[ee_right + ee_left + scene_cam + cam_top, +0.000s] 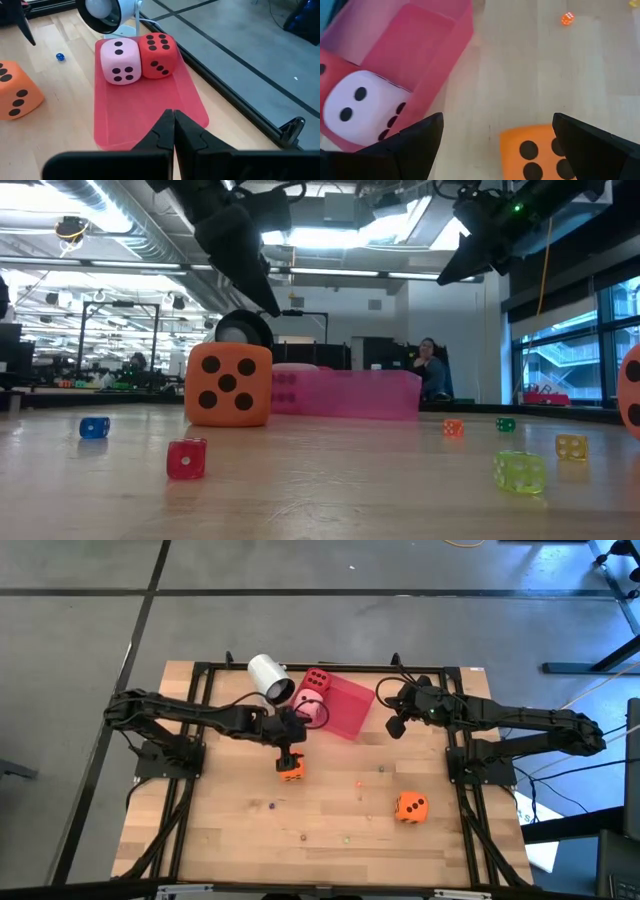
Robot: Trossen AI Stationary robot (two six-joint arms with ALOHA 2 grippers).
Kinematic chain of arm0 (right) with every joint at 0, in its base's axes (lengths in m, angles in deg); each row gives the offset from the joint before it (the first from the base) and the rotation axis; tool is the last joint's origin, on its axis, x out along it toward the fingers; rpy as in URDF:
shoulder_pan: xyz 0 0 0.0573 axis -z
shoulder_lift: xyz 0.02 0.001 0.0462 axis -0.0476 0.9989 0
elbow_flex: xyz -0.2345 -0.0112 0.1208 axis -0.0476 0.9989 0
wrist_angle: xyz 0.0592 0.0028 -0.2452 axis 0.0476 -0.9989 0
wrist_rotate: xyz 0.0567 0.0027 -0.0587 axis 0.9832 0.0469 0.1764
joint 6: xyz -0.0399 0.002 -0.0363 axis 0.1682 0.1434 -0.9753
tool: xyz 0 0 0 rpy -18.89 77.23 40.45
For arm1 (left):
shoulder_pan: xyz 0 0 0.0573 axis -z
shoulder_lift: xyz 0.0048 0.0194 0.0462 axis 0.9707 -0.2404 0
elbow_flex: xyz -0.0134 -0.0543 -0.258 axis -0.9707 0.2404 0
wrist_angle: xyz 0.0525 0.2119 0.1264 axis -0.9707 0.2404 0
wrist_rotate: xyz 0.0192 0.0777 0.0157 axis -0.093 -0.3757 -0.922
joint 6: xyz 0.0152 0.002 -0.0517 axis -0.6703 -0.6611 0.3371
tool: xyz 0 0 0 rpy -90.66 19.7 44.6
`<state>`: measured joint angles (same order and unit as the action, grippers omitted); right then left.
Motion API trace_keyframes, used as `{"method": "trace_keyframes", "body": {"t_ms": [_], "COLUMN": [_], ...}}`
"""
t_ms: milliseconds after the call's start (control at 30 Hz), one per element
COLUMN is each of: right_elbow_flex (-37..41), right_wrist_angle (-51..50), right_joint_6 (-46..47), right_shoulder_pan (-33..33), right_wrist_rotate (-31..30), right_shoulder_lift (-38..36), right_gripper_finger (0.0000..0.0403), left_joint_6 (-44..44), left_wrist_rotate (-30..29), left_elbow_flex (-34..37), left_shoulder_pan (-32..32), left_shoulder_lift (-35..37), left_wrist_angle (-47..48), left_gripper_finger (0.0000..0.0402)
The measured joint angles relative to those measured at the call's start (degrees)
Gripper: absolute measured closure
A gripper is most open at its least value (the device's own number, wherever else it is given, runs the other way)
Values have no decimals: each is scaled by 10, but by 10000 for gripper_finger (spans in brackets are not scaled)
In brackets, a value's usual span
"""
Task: Pick & Place Dice
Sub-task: Put the left big orange die into the red bin
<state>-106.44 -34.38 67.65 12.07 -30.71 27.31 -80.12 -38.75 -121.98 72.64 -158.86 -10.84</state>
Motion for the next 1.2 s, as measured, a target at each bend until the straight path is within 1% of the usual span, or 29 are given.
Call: {"method": "trace_keyframes", "body": {"t_ms": [200,367,633,867,1000,1200], "right_elbow_flex": [0,0,0,0,0,0], "right_wrist_angle": [0,0,31,32,33,33], "right_joint_6": [-2,-12,-45,-47,-47,-47], "right_shoulder_pan": [0,0,0,0,0,0], "right_wrist_rotate": [0,-1,-2,-2,-2,-2], "right_shoulder_lift": [0,0,0,0,0,0], "right_gripper_finger": [401,401,385,383,383,383], "left_joint_6": [6,42,-13,-40,-19,-21], "left_wrist_rotate": [-11,-11,-11,-2,3,2], "left_elbow_flex": [0,0,0,0,0,0], "left_shoulder_pan": [5,5,5,5,5,5], "left_shoulder_lift": [0,0,0,0,0,0], "left_wrist_angle": [-2,-2,-28,-32,-23,-22], "left_gripper_finger": [29,29,29,29,29,29]}}
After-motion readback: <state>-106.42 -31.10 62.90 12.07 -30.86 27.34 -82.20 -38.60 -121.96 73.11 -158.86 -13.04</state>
